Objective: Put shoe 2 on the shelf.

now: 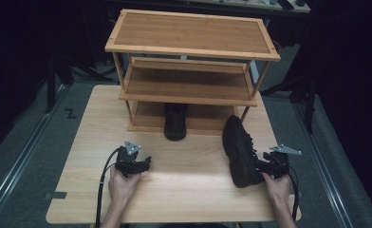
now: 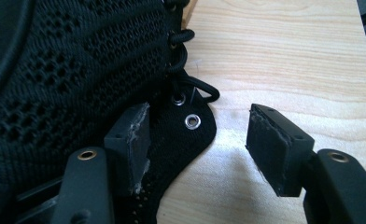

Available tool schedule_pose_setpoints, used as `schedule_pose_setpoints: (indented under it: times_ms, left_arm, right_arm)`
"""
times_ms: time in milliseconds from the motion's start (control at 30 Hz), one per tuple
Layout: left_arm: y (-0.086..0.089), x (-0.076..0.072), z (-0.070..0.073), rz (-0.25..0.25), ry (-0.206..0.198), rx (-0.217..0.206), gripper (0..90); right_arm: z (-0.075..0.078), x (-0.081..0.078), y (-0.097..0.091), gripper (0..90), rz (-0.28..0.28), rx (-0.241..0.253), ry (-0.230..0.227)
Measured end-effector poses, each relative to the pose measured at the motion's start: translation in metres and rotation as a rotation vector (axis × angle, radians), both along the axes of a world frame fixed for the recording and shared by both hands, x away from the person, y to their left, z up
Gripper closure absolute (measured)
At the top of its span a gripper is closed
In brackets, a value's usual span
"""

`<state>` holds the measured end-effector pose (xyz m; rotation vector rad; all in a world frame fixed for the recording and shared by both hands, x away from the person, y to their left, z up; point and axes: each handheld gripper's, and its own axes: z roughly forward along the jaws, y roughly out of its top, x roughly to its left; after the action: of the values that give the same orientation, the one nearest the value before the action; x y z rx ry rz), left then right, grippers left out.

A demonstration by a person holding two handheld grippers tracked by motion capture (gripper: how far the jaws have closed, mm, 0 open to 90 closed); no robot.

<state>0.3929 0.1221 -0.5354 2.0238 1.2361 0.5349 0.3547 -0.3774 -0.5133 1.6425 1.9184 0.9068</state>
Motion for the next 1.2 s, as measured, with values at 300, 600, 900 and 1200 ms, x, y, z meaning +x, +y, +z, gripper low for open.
schedule_pose_setpoints:
  times_ms: [300,600,900,1200]
  left_arm:
    - [0.0,0.0,0.0,0.008,0.001,-0.005,26.9]
    - [0.0,0.0,0.0,0.008,0.001,-0.006,27.0]
    - [0.0,0.0,0.0,0.009,0.001,-0.008,27.2]
    - [0.0,0.0,0.0,0.009,0.001,-0.007,27.2]
  right_arm:
    - [0.005,-0.003,0.003,42.0,0.037,0.028,-0.035]
    - [0.008,-0.004,0.003,41.9,0.053,0.055,-0.048]
    - [0.023,-0.005,0.011,41.8,0.085,0.051,-0.085]
    - [0.034,-0.002,0.022,41.7,0.129,0.033,-0.101]
